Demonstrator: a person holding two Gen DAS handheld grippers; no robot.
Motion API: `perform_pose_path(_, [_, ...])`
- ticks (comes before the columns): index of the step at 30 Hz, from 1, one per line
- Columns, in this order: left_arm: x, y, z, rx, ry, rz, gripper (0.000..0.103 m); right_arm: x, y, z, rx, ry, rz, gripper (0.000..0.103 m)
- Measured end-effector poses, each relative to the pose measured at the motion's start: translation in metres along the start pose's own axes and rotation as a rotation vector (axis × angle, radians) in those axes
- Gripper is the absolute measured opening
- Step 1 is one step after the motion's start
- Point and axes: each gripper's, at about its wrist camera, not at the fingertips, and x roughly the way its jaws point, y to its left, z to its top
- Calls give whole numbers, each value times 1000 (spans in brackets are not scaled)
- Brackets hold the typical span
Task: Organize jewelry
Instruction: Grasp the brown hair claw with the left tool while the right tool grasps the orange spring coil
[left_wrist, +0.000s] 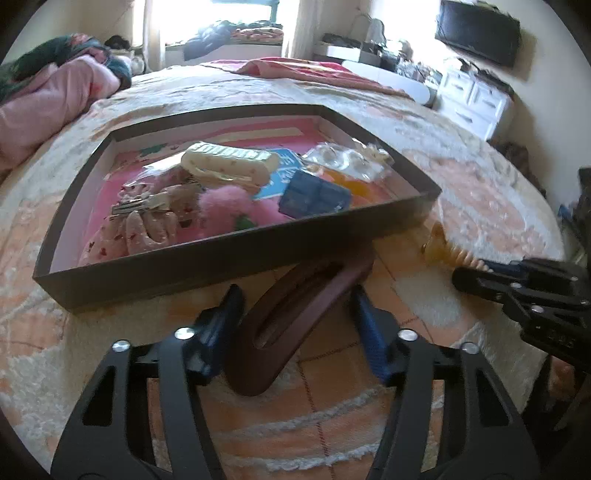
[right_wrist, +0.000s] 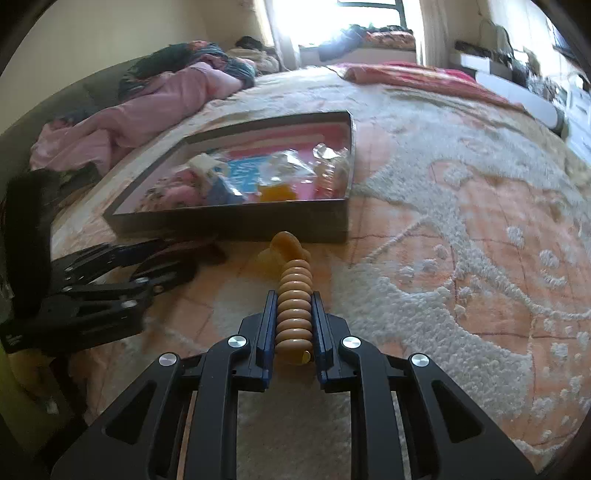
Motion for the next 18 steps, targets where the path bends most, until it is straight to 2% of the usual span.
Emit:
perform_pose_path(1, [-1, -1, 0, 3, 1, -5, 19, -3, 4, -1, -14, -7, -2, 17])
perform_pose_path(10, [-26, -7, -7, 17, -18, -39, 6, -26, 19, 4, -57, -81, 9, 17])
perform_pose_path(18, [-62, 9, -1, -49, -97, -43, 3, -38, 21, 22, -46, -131, 29, 17])
